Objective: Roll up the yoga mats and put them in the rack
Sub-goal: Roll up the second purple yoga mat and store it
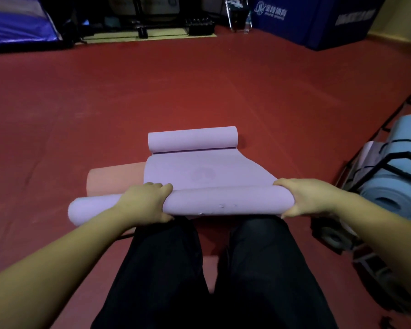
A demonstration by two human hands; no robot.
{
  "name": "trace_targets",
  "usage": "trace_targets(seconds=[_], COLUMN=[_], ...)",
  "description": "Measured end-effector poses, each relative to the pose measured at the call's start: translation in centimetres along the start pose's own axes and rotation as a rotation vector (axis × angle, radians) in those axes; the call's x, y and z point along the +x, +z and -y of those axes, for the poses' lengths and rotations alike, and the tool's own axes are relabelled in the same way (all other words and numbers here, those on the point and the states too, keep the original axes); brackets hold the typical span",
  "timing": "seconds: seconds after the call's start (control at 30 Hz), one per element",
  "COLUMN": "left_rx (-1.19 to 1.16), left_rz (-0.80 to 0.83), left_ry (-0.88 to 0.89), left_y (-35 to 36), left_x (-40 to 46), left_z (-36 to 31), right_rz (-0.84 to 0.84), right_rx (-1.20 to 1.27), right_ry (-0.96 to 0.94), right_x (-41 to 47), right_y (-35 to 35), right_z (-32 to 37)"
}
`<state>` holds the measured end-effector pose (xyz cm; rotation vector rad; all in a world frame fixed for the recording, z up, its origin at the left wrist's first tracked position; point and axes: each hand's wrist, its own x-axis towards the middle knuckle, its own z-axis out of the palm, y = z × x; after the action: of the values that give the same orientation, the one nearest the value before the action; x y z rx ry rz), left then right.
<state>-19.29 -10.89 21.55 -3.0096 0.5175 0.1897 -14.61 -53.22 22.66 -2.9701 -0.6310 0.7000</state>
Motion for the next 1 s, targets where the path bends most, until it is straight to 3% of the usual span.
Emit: trace_targets(seconds=[0.2, 0.37, 0.47, 0.57, 0.77, 1.0], left_rx=[-0.058, -0.15, -0.125, -0.065, -0.002, 0.039], left_rz=[0.242, 0.409, 0.373, 0.29, 0.142, -0.071], left_ry=[0.015, 0.019, 0.02, 0.044, 0.072, 0.181], left_y=[-3.1, -2.5, -1.8, -1.4, -1.3, 1.9], left_x=[0.0, -0.1, -0.4, -0.9, -2.3, -4.2], left_z=[2.3, 2.7, 2.6, 2.4, 1.8, 2.2], right_rz=[0.192, 0.379, 0.373, 0.401, 0.471, 0.618], right_rx=[0.024, 0.248, 0.562, 0.427, 0.574, 0.583], right_ry=[0.001, 0.083, 0.333, 0.463, 0.51, 0.484], right_x=[-0.8, -0.7, -0.8, 0.1, 0.2, -0.3], right_y=[-2.5, -2.4, -3.1, -3.4, -5.6, -3.6], right_z=[2.1, 2.2, 1.5, 2.3, 2.0, 2.3])
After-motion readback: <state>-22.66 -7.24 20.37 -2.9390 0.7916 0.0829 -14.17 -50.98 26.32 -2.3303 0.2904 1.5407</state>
